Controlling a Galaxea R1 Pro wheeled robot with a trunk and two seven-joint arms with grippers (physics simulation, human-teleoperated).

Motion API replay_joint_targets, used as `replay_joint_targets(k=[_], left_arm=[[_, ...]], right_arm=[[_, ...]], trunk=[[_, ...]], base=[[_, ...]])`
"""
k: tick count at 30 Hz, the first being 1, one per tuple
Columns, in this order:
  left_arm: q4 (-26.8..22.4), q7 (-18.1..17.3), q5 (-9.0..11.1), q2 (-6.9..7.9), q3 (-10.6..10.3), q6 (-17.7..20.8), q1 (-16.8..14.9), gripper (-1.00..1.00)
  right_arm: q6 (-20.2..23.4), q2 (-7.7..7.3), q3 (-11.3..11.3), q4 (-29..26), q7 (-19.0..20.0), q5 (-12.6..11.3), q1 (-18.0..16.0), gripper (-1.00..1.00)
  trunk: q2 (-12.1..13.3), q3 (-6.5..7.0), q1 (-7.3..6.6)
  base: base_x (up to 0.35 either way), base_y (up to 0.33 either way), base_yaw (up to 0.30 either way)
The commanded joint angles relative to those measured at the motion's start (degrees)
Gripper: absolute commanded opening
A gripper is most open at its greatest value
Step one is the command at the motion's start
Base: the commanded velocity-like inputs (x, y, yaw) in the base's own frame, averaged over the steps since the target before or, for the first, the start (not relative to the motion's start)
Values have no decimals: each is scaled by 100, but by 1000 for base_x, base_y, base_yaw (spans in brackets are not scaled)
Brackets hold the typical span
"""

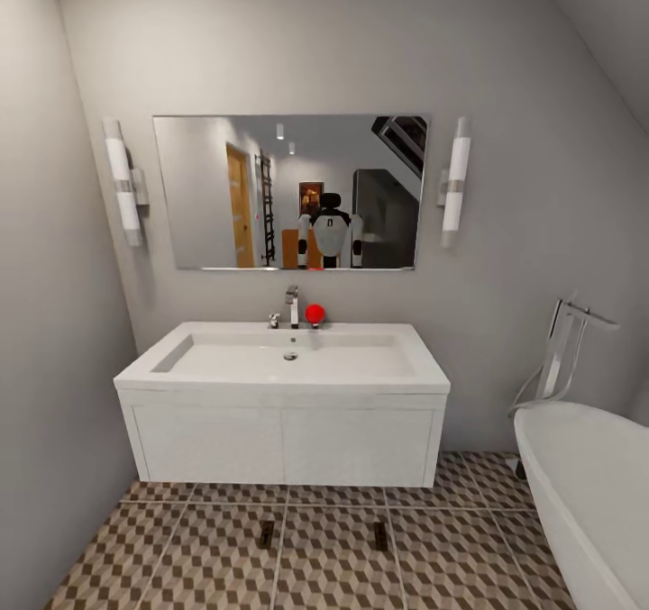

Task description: Take the four mousetraps from the cabinet in the bathroom and place them on the bathroom floor. Make sure all four end up on the same floor surface, and ensure that at least two of them are either under or directly next to the same bathroom sink.

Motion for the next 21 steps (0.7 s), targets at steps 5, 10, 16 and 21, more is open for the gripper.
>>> replay_joint_targets(k=[5, 10, 16, 21], left_arm=[[5, 5, 11, -3, 31, -17, -4, 100], [5, 5, 11, -11, 31, -17, -4, 100], [5, 5, 11, -20, 31, -12, -4, 100], [5, 5, 11, -28, 31, -12, -4, 100]], right_arm=[[-29, 0, -13, 7, -9, 37, -6, 100], [-30, -1, -19, -3, -9, 47, -6, 100], [-30, -1, -19, -3, -9, 43, -6, 100], [-30, -1, -28, -3, -9, 27, -6, 100]], trunk=[[198, 83, -111], [398, 173, -220], [639, 281, -352], [839, 371, -462]], base=[[0, 0, 0], [0, 0, 0], [0, 0, 0], [0, 0, 0]])
